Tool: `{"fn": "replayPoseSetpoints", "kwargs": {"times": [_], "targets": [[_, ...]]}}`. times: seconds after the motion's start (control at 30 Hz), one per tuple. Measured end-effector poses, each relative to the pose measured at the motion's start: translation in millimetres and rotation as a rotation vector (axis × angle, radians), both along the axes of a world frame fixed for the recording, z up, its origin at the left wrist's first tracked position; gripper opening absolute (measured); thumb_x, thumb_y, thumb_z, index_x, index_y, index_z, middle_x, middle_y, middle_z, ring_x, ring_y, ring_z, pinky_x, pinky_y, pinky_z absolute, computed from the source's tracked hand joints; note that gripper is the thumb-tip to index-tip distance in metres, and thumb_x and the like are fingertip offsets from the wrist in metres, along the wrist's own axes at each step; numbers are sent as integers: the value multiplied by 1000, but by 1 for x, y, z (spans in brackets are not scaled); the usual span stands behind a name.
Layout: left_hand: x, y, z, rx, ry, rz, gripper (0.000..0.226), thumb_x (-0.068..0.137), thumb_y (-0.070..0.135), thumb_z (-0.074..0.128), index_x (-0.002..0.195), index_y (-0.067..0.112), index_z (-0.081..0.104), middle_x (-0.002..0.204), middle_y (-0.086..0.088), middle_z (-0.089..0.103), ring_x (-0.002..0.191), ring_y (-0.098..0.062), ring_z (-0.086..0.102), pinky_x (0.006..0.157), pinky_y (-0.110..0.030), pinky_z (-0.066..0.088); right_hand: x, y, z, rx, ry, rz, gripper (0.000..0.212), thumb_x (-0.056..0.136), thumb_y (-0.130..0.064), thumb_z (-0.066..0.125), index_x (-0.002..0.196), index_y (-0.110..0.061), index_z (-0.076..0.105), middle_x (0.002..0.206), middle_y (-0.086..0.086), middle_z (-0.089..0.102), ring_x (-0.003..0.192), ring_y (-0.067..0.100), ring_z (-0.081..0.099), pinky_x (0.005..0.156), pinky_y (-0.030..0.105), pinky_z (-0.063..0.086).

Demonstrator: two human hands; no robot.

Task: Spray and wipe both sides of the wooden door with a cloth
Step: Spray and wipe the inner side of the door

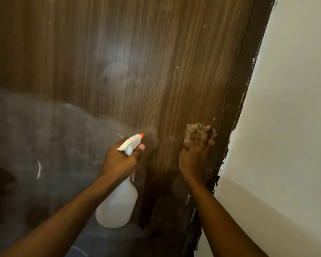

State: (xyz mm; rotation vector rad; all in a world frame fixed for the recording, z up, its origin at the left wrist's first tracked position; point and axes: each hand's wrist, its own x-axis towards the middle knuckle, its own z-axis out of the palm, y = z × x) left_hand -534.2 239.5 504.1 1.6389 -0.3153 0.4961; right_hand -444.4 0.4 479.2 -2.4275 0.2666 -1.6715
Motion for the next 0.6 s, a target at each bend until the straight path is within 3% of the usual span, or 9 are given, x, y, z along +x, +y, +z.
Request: {"fn": "replayPoseSetpoints", "kwargs": {"times": [0.1,0.2,0.3,0.4,0.47,0.53,0.6], "targets": [[-1,7,-13,-15,-8,11,45,84,32,65,124,14,56,106,-11,67,96,-27,65,76,-41,55,9,43,-9,-355,72,131,72,93,-32,41,156,-31,6,167,9,2,151,42,1,121,54,8],[-1,15,-21,-11,-4,33,44,85,30,64,124,13,57,108,-9,67,97,-25,65,78,-38,55,10,33,-48,-614,77,232,73,94,-28,56,157,-34,19,167,2,9,153,35,6,123,50,9],[2,32,-22,-16,-32,58,38,86,29,63,122,16,59,102,-10,68,92,-25,66,69,-32,53,5,9,-58,-591,57,185,75,89,-30,61,155,-35,26,165,3,17,152,35,14,121,49,14],[6,47,-19,-29,-39,98,37,86,32,63,121,20,60,99,-8,69,85,-22,65,66,-32,52,11,39,-21,-374,25,110,65,92,-33,46,155,-30,29,165,10,15,150,42,11,119,55,16],[8,55,-19,-44,-33,123,38,86,33,64,121,20,59,100,-9,69,88,-24,65,70,-36,53,19,83,2,-336,-5,139,59,94,-37,40,152,-26,36,163,12,22,148,45,15,118,56,18],[9,64,-19,-53,-28,143,36,86,31,64,120,21,59,100,-9,68,88,-24,65,70,-35,52,30,117,1,-492,-24,213,56,97,-34,45,151,-26,38,162,10,26,149,43,17,119,57,22],[10,74,-21,-53,-15,159,38,86,31,64,121,20,59,101,-10,69,90,-24,66,69,-33,52,35,126,-22,-677,15,255,63,98,-30,53,156,-30,28,165,6,19,152,38,11,121,53,19]]}}
